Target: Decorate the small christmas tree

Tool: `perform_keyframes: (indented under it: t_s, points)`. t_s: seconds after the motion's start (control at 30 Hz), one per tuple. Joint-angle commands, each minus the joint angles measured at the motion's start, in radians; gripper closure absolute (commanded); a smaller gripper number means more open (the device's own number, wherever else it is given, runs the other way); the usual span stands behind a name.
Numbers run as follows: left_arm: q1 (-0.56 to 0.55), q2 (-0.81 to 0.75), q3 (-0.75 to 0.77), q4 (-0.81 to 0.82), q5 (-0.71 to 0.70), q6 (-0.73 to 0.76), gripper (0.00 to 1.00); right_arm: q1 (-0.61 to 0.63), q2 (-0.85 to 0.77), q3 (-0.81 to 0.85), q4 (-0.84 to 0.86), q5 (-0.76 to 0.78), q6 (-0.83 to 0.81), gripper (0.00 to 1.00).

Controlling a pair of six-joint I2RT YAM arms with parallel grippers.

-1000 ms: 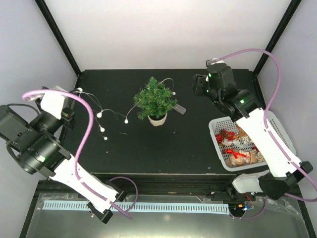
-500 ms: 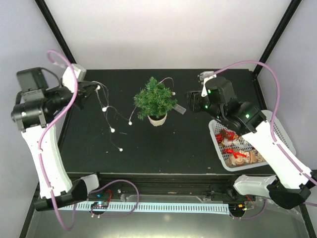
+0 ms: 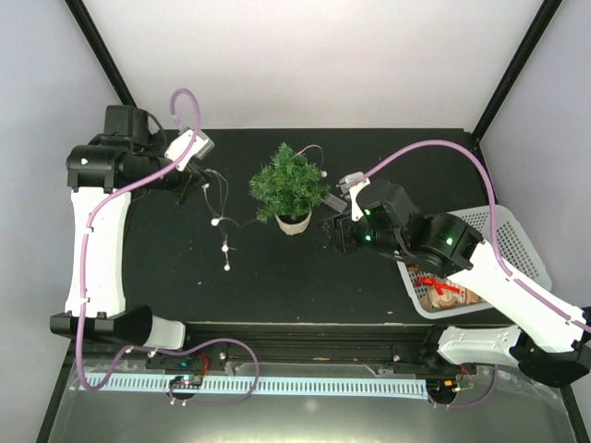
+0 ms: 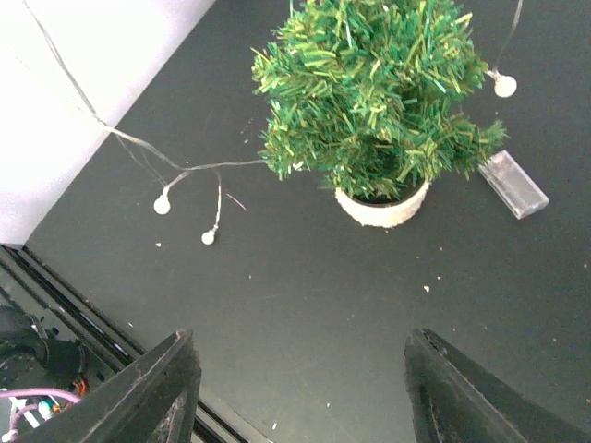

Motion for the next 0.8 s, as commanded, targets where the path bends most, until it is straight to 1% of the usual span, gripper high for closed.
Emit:
perform_keyframes:
  t_s: [0.0,0.07,0.13,0.2,0.3,0.43,0.53,0.6,0.77]
  points:
    - [-0.105,-0.06,-0.067,-0.086,-0.207,0.082,0.98,0.01,-0.03,-0.01,-0.027,0.01,0.043,0.38]
    - [-0.136,-0.08,-0.147,-0.087,-0.235,0.084,0.98,0.01,-0.027,-0.012,-0.035,0.013,0.044,0.38]
    - [-0.169,-0.096,-0.233,-0.085,-0.231,0.085,0.98,0.011,-0.029,-0.017,-0.036,0.019,0.048,0.38]
    - [-0.197,-0.097,-0.292,-0.086,-0.189,0.065,0.98,0.011,-0.034,-0.023,-0.026,0.024,0.052,0.38]
    - [-0.234,-0.074,-0.33,-0.086,-0.092,0.012,0.98,0.011,-0.037,-0.028,-0.02,0.036,0.059,0.38]
    - [-0.309,-0.05,-0.351,-0.086,0.035,-0.046,0.98,0.011,-0.043,-0.036,-0.027,0.036,0.064,0.39]
    - [-0.369,-0.045,-0.352,-0.085,0.13,-0.059,0.99,0.011,-0.065,-0.059,-0.03,0.044,0.086,0.39]
    - [-0.421,-0.026,-0.328,-0.087,0.179,-0.082,0.98,0.012,-0.087,-0.083,-0.026,0.049,0.105,0.39]
    - [-0.488,0.051,-0.251,-0.087,0.361,-0.119,0.98,0.012,-0.122,-0.106,-0.036,0.043,0.142,0.39]
